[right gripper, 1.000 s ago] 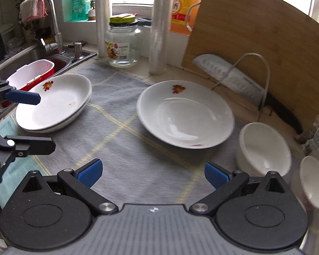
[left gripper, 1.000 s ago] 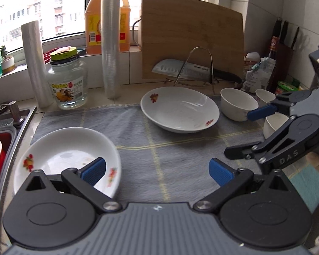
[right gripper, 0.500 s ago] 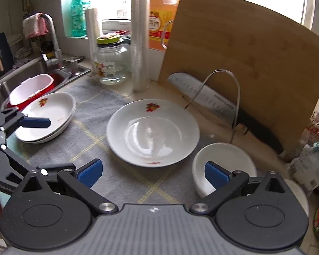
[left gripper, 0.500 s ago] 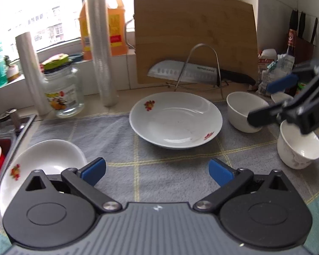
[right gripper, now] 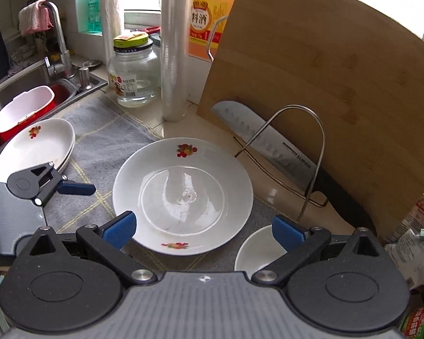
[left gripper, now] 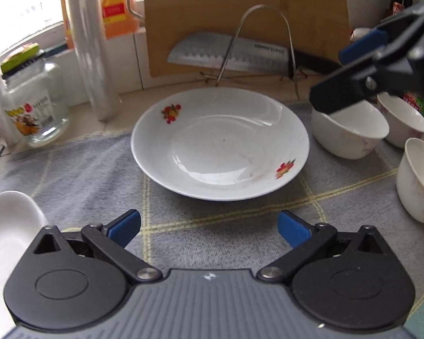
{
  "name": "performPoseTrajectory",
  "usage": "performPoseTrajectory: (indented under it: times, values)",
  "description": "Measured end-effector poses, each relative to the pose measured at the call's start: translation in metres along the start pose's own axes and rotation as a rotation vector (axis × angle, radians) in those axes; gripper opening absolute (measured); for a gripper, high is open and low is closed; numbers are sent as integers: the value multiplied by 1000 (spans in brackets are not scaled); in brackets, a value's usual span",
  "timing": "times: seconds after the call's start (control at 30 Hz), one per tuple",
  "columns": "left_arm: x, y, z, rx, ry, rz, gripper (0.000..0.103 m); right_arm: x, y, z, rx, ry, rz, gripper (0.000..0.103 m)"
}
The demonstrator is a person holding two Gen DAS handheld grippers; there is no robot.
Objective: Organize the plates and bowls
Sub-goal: 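Move the right gripper toward the fruit-print plate by the cutting board, then close the right gripper on the rim of the fruit-print plate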
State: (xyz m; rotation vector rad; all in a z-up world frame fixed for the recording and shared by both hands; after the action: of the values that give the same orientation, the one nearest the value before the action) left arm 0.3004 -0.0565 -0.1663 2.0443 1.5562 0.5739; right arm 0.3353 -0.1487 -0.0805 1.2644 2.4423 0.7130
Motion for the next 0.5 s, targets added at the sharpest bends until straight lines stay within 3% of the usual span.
performPoseTrajectory:
  times: [0.2, 0.5]
  values:
    - [-2, 1, 17, 27, -36, -9, 102, -8, 7, 19, 29, 33, 12, 103]
    - [-3, 10, 26, -15, -36, 8, 103, -21, 23, 48, 61, 69, 8, 103]
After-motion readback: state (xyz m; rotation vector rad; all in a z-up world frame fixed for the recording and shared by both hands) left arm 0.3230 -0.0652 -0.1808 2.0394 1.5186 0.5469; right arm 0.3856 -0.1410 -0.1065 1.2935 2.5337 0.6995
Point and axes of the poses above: each gripper's, at about its wrist camera, not at the fingertips, and z roughly the way its jaws point, x to its left, y to its top, the point moved 10 cm from there along z, roughly the way its jaws point, and after that the axes turned 5 degrees about x, right-handed, at the moved point
